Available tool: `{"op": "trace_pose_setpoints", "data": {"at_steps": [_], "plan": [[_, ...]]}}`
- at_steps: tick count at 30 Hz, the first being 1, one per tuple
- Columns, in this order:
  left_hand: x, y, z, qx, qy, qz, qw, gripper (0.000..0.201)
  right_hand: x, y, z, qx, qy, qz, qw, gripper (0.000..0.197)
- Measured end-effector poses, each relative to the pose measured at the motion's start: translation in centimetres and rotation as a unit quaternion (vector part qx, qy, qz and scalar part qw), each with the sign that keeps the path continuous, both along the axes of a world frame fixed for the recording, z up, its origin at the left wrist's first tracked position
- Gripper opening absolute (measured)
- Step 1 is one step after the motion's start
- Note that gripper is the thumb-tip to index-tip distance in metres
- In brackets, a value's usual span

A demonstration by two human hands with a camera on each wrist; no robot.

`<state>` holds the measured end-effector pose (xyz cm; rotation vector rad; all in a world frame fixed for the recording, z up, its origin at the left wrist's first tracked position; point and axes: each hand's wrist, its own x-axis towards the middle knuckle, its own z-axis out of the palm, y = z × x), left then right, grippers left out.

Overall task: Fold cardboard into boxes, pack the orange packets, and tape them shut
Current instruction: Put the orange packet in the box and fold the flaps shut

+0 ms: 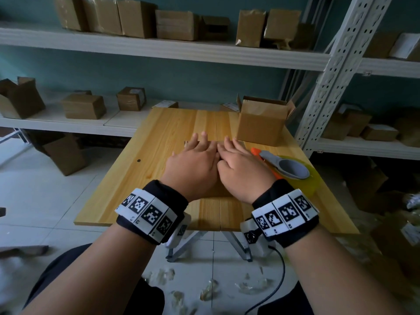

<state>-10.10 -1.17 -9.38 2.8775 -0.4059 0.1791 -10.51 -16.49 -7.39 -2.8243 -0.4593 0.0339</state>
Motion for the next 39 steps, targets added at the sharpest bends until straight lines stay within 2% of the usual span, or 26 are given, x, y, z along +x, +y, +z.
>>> {"op": "trace_pose_setpoints", "data": {"at_steps": [4,5,7,10,12,14,16,18,20,22,24,30,33,35,36,38,39], "plan": [[-0.7,-0.5,-0.3,0.022,0.027,0.069,0.997,0.088,-0.7,0.0,-0.2,-0.026,0.023,-0.038,0.999,0.066],[-1.0,-0.6,-0.3,0.011,0.034,0.085,0.996,0.087,-0.9,0.0,-0.4,-0.029,0.023,-0.053,0.998,0.069],[-1.4,-0.8,-0.2,-0.033,0.035,0.105,0.993,0.077,-1.2,0.0,-0.6,-0.025,0.027,-0.083,0.996,0.075],[-1.5,-0.9,0.0,-0.110,0.045,0.129,0.984,0.082,-1.5,-0.1,-0.4,0.048,0.045,-0.096,0.993,0.081],[-1.2,-0.5,0.3,-0.185,0.080,0.171,0.964,0.087,-1.3,-0.3,-0.1,0.122,0.050,-0.124,0.984,0.083],[-0.5,0.3,0.4,-0.275,0.115,0.199,0.934,0.071,-1.0,-0.5,-0.1,0.171,0.049,-0.176,0.968,0.085],[-0.1,0.7,0.4,-0.334,0.125,0.212,0.910,0.073,-0.6,-0.2,-0.1,0.184,0.027,-0.223,0.957,0.087],[0.0,0.2,0.4,-0.325,0.119,0.212,0.914,0.079,0.2,0.2,-0.2,0.154,-0.016,-0.247,0.957,0.088],[0.1,-0.5,0.6,-0.293,0.116,0.220,0.923,0.075,1.0,0.4,-0.4,0.111,-0.035,-0.262,0.958,0.086],[0.4,-0.6,0.9,-0.260,0.107,0.238,0.929,0.070,1.7,0.3,-0.8,0.101,-0.049,-0.272,0.956,0.073],[1.1,-0.1,0.7,-0.248,0.104,0.254,0.929,0.068,2.2,-0.3,-1.3,0.128,-0.057,-0.268,0.953,0.057],[1.9,1.0,0.3,-0.317,0.120,0.247,0.908,0.065,2.9,-2.2,-1.8,0.211,-0.068,-0.239,0.945,0.058],[2.0,0.1,0.7,-0.271,0.087,0.247,0.926,0.059,2.8,-2.4,-1.8,0.226,-0.048,-0.248,0.941,0.055],[2.2,-1.0,0.8,-0.225,0.033,0.251,0.941,0.053,2.4,-2.2,-1.6,0.229,-0.019,-0.253,0.940,0.065],[2.1,-1.6,0.9,-0.215,0.005,0.251,0.944,0.053,2.1,-2.0,-1.5,0.231,0.000,-0.254,0.939,0.079],[1.9,-2.3,0.7,-0.201,-0.035,0.252,0.946,0.060,1.5,-1.4,-1.2,0.235,0.024,-0.251,0.939,0.104],[2.0,-2.5,0.4,-0.196,-0.037,0.258,0.945,0.065,1.3,-1.2,-1.1,0.229,0.017,-0.248,0.941,0.106]]}}
